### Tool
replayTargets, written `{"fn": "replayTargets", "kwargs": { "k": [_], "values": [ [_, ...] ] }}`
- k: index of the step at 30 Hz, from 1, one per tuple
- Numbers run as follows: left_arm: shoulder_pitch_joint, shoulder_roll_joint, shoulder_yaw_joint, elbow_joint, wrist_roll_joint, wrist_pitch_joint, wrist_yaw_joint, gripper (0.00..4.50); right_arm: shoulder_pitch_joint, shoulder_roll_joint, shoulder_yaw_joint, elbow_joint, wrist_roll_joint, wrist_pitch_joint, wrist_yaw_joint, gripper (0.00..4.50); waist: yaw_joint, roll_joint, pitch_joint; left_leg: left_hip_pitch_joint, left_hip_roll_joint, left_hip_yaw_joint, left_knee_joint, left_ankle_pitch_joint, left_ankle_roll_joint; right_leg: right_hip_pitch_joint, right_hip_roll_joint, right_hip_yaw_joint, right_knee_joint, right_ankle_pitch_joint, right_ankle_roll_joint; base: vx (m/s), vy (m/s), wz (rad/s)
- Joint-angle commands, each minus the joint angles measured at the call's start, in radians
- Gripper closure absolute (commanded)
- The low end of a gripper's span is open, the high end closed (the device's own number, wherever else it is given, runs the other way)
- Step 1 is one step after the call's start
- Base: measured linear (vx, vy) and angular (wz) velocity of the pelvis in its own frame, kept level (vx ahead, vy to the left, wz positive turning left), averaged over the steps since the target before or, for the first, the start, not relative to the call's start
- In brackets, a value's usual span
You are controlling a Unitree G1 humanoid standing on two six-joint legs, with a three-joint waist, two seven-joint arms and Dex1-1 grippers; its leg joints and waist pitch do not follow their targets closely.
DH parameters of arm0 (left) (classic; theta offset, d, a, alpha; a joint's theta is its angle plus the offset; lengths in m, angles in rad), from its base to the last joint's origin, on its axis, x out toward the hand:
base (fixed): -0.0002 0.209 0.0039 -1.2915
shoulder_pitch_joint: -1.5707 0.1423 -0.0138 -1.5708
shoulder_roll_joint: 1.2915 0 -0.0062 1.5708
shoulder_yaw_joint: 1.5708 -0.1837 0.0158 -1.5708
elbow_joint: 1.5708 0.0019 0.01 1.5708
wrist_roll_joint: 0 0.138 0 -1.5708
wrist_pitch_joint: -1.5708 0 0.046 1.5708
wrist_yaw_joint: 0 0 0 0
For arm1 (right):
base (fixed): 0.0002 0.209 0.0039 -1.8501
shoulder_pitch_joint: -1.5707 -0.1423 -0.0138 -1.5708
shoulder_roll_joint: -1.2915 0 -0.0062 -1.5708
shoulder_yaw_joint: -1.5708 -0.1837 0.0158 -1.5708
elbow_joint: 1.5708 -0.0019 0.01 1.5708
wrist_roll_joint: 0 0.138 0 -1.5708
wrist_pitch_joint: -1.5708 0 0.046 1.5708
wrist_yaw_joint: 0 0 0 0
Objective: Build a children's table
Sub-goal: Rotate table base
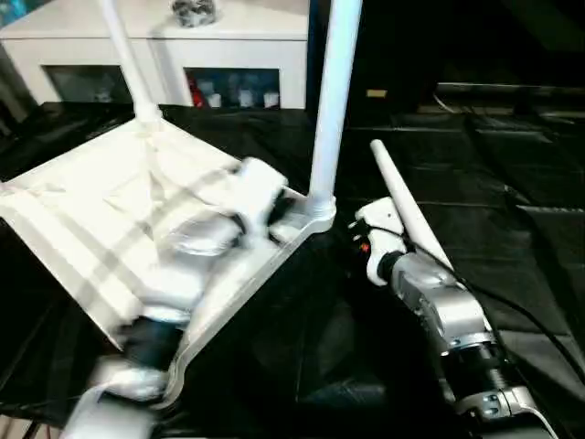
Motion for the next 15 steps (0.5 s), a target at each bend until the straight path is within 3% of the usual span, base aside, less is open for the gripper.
{"fn": "replayTargets", "kwargs": {
  "k": [1, 2, 4, 6, 8, 9, 12, 13, 15],
  "values": [
    [0.029, 0.042, 0.055, -0.085, 0.023, 0.079, 0.023, 3.59, -0.026, 0.004, 0.009, 0.023, -0.015, 0.007, -0.011, 0.62, 0.000, -0.009, -0.069, 0.004, 0.022, -0.003, -0.063, -0.117, 0.044, 0.063, -0.063, 0.053, -0.065, -0.173, -0.194, 0.000, 0.000, 0.00],
    [0.048, 0.065, 0.077, -0.122, 0.032, 0.107, 0.028, 3.59, -0.028, 0.007, 0.010, 0.028, -0.016, 0.006, -0.012, 0.62, 0.000, -0.007, -0.069, 0.004, 0.021, -0.005, -0.063, -0.116, 0.044, 0.062, -0.062, 0.051, -0.066, -0.176, -0.194, 0.000, 0.000, 0.00],
    [0.089, 0.111, 0.109, -0.178, 0.059, 0.144, 0.033, 3.59, -0.030, 0.013, 0.013, 0.031, -0.017, 0.006, -0.014, 0.62, -0.002, -0.018, -0.066, 0.005, 0.019, -0.002, -0.064, -0.127, 0.044, 0.059, -0.060, 0.052, -0.070, -0.194, -0.190, 0.000, 0.000, 0.00],
    [0.171, 0.188, 0.159, -0.254, 0.115, 0.189, 0.046, 3.59, -0.031, 0.024, 0.021, 0.033, -0.018, 0.007, -0.014, 0.62, -0.008, -0.013, -0.067, 0.001, 0.024, -0.008, -0.067, -0.122, 0.041, 0.061, -0.062, 0.052, -0.063, -0.187, -0.184, 0.000, 0.000, 0.00],
    [0.239, 0.236, 0.186, -0.311, 0.146, 0.224, 0.055, 3.59, -0.031, 0.032, 0.028, 0.032, -0.018, 0.009, -0.011, 0.62, -0.011, -0.014, -0.064, 0.009, 0.021, -0.004, -0.066, -0.142, 0.040, 0.054, -0.058, 0.052, -0.069, -0.210, -0.179, 0.000, 0.000, 0.00],
    [0.263, 0.248, 0.193, -0.333, 0.155, 0.238, 0.055, 3.59, -0.030, 0.034, 0.030, 0.031, -0.017, 0.010, -0.010, 0.62, -0.008, -0.008, -0.063, 0.013, 0.023, -0.006, -0.068, -0.157, 0.033, 0.052, -0.059, 0.053, -0.070, -0.223, -0.179, 0.000, 0.000, 0.00],
    [0.328, 0.266, 0.218, -0.386, 0.175, 0.298, 0.067, 3.59, -0.033, 0.040, 0.040, 0.043, -0.018, 0.007, -0.006, 0.62, -0.004, -0.007, -0.059, 0.015, 0.026, -0.006, -0.074, -0.187, 0.020, 0.046, -0.055, 0.054, -0.070, -0.224, -0.183, 0.000, 0.000, 0.00],
    [0.351, 0.266, 0.230, -0.406, 0.178, 0.330, 0.083, 3.59, -0.035, 0.040, 0.047, 0.052, -0.024, 0.001, -0.005, 0.62, -0.001, -0.006, -0.061, 0.021, 0.026, -0.004, -0.072, -0.201, 0.012, 0.041, -0.054, 0.056, -0.071, -0.218, -0.185, 0.000, 0.000, 0.00],
    [0.390, 0.287, 0.234, -0.434, 0.197, 0.379, 0.105, 3.59, -0.038, 0.041, 0.053, 0.066, -0.030, -0.007, -0.002, 0.62, 0.000, -0.011, -0.057, 0.015, 0.025, -0.006, -0.077, -0.214, 0.005, 0.046, -0.054, 0.055, -0.071, -0.215, -0.187, 0.000, 0.000, 0.00]
  ]
}}
